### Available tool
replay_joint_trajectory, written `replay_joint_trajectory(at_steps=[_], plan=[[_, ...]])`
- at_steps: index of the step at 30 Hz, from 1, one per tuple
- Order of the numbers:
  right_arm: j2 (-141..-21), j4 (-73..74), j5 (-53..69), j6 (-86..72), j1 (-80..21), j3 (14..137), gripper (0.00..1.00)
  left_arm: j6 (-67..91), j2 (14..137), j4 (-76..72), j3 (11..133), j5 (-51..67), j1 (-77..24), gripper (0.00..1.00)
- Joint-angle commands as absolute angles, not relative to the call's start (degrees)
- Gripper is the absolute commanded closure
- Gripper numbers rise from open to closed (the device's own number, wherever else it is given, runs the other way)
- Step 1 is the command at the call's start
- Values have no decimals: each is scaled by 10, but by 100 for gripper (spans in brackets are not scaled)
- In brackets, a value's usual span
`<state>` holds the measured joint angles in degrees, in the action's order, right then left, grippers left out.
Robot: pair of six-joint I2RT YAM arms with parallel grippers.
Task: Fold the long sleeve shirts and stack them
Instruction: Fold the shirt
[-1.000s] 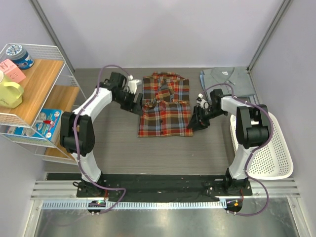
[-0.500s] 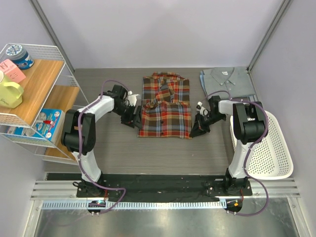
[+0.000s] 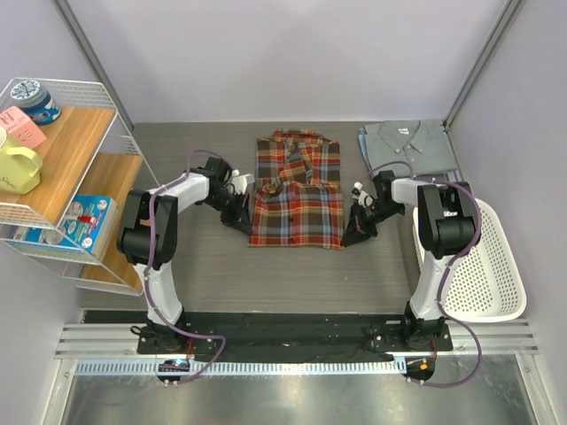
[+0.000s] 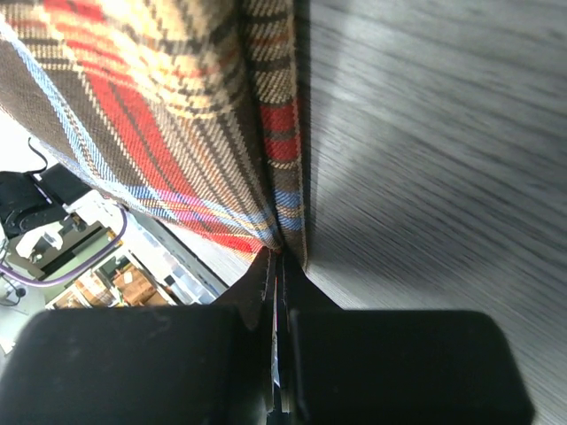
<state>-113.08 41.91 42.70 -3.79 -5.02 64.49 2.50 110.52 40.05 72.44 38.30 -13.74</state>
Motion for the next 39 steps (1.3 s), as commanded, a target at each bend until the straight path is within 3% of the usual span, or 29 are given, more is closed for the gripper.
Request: replay_joint_trajectory(at_steps=[1,4,6,7,8,10,11,16,20,26,32,39], plan=[[-1137,434,340,-11,-44,655,99,12,1113,417,714,348,-128,100],[-1134,459,348,9,-44,665,99,11,1107,415,706,347,-116,100],[-1126,500,359,31,-44,685,92,-8,1083,421,710,364,-105,93],[-1113,517,357,53,-45,694,87,-25,1071,424,711,405,-100,83],[-1105,534,356,68,-44,705,80,-35,1050,424,711,421,-96,65],[-1074,572,357,98,-44,736,68,-60,994,413,710,452,-98,54],[-1064,576,359,103,-44,745,54,-61,984,404,713,458,-101,50],[-1066,547,399,93,-55,824,51,-50,1038,392,827,423,-128,51],[-1127,513,422,59,-74,902,58,-32,1119,395,913,403,-155,67],[-1187,483,438,36,-92,933,69,12,1206,374,964,417,-166,77],[-1216,458,410,43,-94,893,70,3,1237,366,983,386,-168,78],[-1242,444,378,62,-93,880,70,61,1271,287,1004,349,-139,72]])
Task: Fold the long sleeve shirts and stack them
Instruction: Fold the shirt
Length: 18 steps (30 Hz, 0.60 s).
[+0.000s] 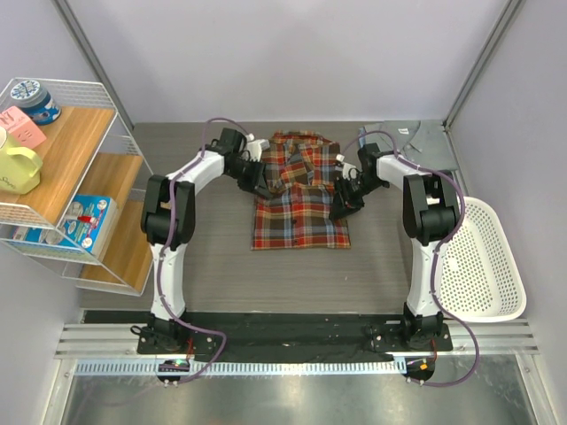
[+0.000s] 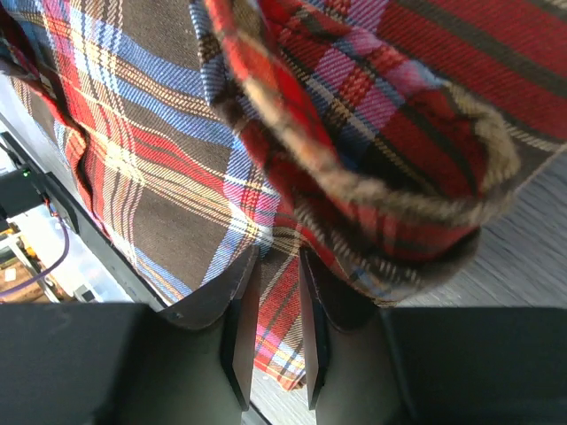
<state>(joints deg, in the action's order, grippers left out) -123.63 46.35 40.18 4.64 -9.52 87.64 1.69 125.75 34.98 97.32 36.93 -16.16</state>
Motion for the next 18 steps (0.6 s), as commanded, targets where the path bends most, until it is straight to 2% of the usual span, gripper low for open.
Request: replay_joint_trajectory(at_steps=[1,3,4,9,13,18], plan=[[-1242,444,378,62,-93,882,69,62,1280,287,1019,348,-138,69],[-1241,443,377,61,-92,889,69,63,1284,284,1028,340,-137,66],[-1239,445,377,62,-93,891,69,66,1280,273,1029,334,-136,61],[-1206,460,395,71,-91,907,66,82,1245,249,1008,325,-120,59],[-1164,458,479,76,-92,917,60,73,1174,248,955,420,-117,52],[-1135,447,562,30,-100,887,54,169,1091,240,819,560,-141,41]])
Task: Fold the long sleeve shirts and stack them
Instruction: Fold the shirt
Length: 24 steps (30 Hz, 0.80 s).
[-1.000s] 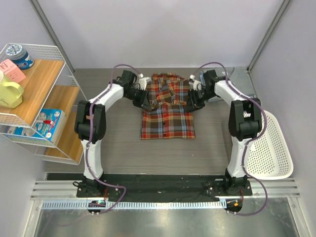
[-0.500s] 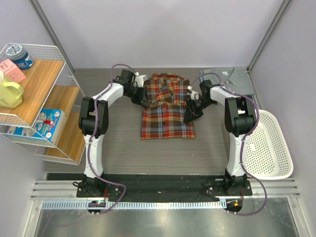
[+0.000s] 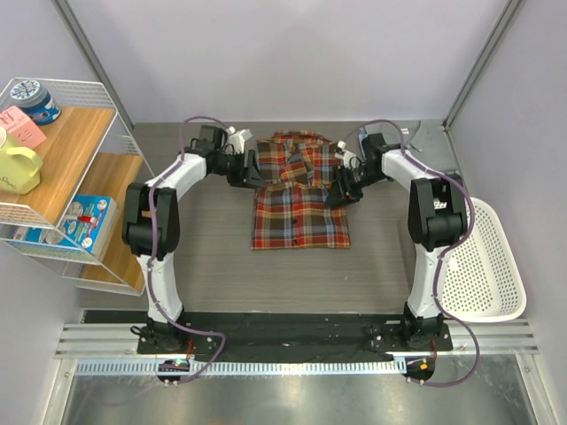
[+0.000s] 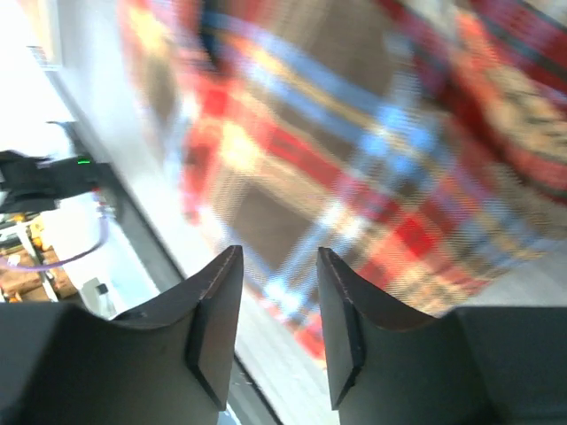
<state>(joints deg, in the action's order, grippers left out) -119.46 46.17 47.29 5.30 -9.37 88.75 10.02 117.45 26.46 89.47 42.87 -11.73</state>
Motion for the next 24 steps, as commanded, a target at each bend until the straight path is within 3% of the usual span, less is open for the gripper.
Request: replay_joint_trajectory(at_steps=[1,4,5,8,10,19,24], plan=[[-1120,446,569,15,-105,857,53,180,1080,233,795,585,-150,33],[-1089,416,592,-40,-131,776,43,202,1048,199,724,605,-188,18],[-1083,383,598,-53,-137,758,35,206,1046,193,714,607,-198,16],[-1081,343,602,-80,-158,724,30,251,1052,147,686,613,-222,10],[-1086,332,606,-83,-168,718,23,276,1065,119,674,612,-232,0],[-1222,328,561,-29,-105,679,17,273,1180,84,625,593,-177,0],[-1205,376,593,-4,-98,669,18,228,1133,96,609,619,-176,0]])
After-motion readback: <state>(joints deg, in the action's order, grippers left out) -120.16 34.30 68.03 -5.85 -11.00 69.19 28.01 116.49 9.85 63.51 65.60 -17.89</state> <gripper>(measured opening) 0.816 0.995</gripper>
